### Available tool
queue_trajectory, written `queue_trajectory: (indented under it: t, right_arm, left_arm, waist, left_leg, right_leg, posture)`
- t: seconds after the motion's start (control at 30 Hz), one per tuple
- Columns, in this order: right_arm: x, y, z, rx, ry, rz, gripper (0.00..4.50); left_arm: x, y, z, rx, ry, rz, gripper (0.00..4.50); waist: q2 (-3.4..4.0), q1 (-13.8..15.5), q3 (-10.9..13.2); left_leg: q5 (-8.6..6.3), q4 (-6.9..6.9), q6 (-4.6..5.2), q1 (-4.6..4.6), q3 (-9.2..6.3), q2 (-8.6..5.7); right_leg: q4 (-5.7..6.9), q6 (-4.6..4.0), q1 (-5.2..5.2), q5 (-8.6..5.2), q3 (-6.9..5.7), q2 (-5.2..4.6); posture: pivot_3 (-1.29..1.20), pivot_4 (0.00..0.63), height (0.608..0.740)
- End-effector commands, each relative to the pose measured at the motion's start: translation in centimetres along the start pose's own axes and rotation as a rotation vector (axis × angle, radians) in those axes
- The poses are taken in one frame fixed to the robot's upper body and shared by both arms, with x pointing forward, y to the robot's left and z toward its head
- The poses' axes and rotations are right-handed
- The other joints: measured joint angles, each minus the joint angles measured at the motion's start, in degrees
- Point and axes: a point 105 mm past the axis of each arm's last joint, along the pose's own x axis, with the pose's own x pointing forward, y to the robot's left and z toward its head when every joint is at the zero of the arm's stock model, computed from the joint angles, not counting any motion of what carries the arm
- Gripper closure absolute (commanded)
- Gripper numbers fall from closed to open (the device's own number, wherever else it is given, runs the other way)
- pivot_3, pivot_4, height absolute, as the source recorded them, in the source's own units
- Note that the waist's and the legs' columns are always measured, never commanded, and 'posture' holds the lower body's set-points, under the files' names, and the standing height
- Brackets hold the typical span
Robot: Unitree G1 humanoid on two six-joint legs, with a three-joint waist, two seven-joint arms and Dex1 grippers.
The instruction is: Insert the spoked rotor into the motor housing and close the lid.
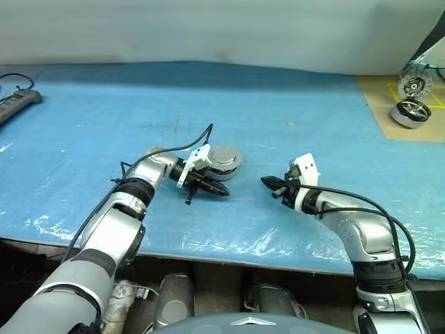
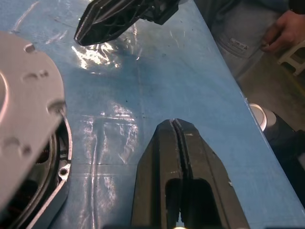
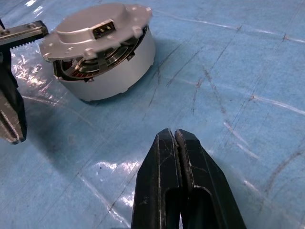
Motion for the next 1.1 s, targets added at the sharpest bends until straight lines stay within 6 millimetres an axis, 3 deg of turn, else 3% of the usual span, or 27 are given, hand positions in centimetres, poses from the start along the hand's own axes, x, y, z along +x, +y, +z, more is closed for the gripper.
queue_trajectory:
  t: [0.03, 0.17, 0.3, 0.37, 0.47, 0.57, 0.7, 0.77, 0.93, 1.1]
  right_arm:
    - [-0.3, -0.1, 1.1, -0.015, -0.046, 0.004, 4.50]
    - [-1.1, 0.2, 2.1, -0.007, -0.099, 0.043, 4.50]
    - [-2.4, 0.5, 5.5, -0.033, -0.223, 0.086, 4.50]
    - [-2.0, 0.2, 7.4, -0.104, -0.256, 0.046, 4.50]
    - [-0.2, 1.6, 9.4, -0.184, -0.279, 0.076, 4.50]
    - [2.3, 2.5, 9.4, -0.188, -0.254, 0.108, 4.50]
    - [6.2, 4.3, 7.7, -0.265, -0.158, 0.167, 4.50]
    - [7.3, 5.0, 7.5, -0.268, -0.149, 0.195, 4.50]
    - [7.8, 6.6, 8.6, -0.294, -0.178, 0.290, 4.50]
    - [8.3, 6.2, 7.1, -0.292, -0.124, 0.299, 4.50]
  left_arm:
    - [-0.5, -0.6, 3.5, 0.084, -0.110, -0.030, 4.46]
    - [-2.1, -3.3, 6.5, 0.120, -0.219, -0.095, 4.46]
    - [-3.4, -6.6, 6.4, 0.108, -0.229, -0.140, 4.46]
    - [-3.9, -6.6, 5.9, 0.094, -0.238, -0.079, 4.46]
    - [-4.4, -5.2, 4.1, 0.130, -0.206, 0.106, 4.46]
    - [-4.8, -4.8, 2.8, 0.124, -0.210, 0.210, 4.46]
    - [-4.7, -3.8, 1.5, 0.148, -0.275, 0.463, 4.46]
    - [-4.5, -4.4, 0.7, 0.113, -0.301, 0.501, 4.46]
    - [-4.1, -6.9, -1.6, 0.033, -0.303, 0.551, 4.46]
    - [-5.1, -7.2, -4.4, -0.059, -0.298, 0.672, 4.46]
  waist:
    - [0.00, 0.0, 0.0]
    - [0.05, -0.3, 0.0]
    - [0.24, -0.8, 0.0]
    - [0.28, -0.8, 0.1]
    - [0.28, -1.0, 0.1]
    - [0.27, -1.2, 0.0]
    - [0.28, -1.5, 0.0]
    - [0.27, -1.9, 0.1]
    - [0.24, -2.2, 0.1]
    - [0.24, -2.2, 0.1]
  left_leg:
    - [0.02, -0.02, -0.04, 0.00, 0.00, 0.00]
    - [0.04, -0.07, -0.06, -0.10, 0.03, 0.02]
    - [0.03, -0.22, -0.07, -0.02, 0.13, 0.02]
    - [0.03, -0.26, -0.08, 0.05, 0.16, 0.02]
    - [0.04, -0.18, -0.11, 0.13, 0.17, 0.02]
    - [0.04, -0.19, -0.14, 0.31, 0.18, 0.05]
    - [0.04, -0.25, -0.16, 0.21, 0.19, 0.00]
    - [0.05, -0.21, -0.15, -0.02, 0.18, 0.01]
    - [0.05, -0.15, -0.11, -0.21, 0.15, 0.06]
    - [0.01, -0.02, -0.10, 0.09, 0.18, 0.16]
  right_leg:
    - [-0.01, 0.00, 0.00, 0.00, 0.00, 0.00]
    - [0.00, -0.02, -0.14, -0.01, 0.00, 0.01]
    - [-0.01, -0.04, -0.19, -0.03, 0.07, 0.03]
    - [0.00, -0.05, -0.18, -0.05, 0.08, 0.04]
    - [0.09, -0.05, -0.13, -0.04, 0.10, 0.04]
    - [0.13, -0.04, -0.02, -0.05, 0.15, 0.07]
    - [0.04, -0.04, -0.03, -0.06, 0.15, 0.06]
    - [0.02, -0.03, -0.18, -0.05, 0.14, 0.06]
    - [0.12, -0.03, -0.38, -0.04, 0.10, 0.09]
    - [0.19, -0.05, -0.13, -0.06, 0.12, 0.13]
  posture:
    - [0.00, 0.150, 0.740]
    - [0.00, 0.150, 0.740]
    - [0.00, 0.150, 0.740]
    - [0.00, 0.150, 0.740]
    - [0.00, 0.150, 0.740]
    - [0.00, 0.150, 0.740]
    - [0.00, 0.150, 0.740]
    - [0.00, 0.150, 0.740]
    - [0.00, 0.150, 0.740]
    - [0.00, 0.150, 0.740]
